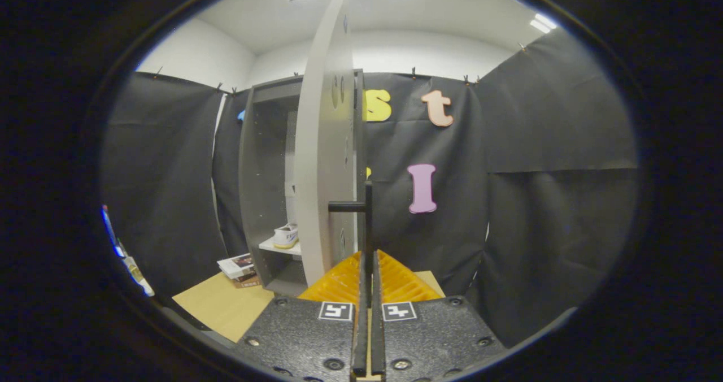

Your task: Open the shoe cabinet door, grab the shoes and put them into the shoe cabinet, then close the shoe cabinet door.

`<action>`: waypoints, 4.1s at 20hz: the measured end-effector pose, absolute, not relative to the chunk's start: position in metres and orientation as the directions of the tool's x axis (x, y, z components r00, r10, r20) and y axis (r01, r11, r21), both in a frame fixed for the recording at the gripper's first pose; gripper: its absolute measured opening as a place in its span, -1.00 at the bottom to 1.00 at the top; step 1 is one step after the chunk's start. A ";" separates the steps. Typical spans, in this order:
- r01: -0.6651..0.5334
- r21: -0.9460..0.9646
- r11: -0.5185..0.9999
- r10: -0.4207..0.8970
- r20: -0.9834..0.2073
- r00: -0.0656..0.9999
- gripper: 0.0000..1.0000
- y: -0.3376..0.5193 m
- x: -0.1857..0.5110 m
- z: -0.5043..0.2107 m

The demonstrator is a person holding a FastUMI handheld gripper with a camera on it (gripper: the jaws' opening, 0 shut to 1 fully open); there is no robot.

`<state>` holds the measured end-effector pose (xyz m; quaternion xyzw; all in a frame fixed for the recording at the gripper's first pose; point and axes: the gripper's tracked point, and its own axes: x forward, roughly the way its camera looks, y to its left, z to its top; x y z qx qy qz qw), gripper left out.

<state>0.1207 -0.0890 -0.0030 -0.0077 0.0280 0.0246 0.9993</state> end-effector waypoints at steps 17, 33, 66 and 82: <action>-0.140 -0.044 0.989 0.138 -0.042 0.989 1.00 0.033 0.053 -0.110; -0.137 -0.040 0.990 0.123 -0.250 0.960 1.00 0.108 0.173 -0.338; -0.142 0.079 0.987 0.161 -0.346 0.924 -0.88 0.163 0.318 -0.469; -0.218 -0.010 0.976 0.216 -0.074 0.974 -0.88 0.159 0.252 -0.283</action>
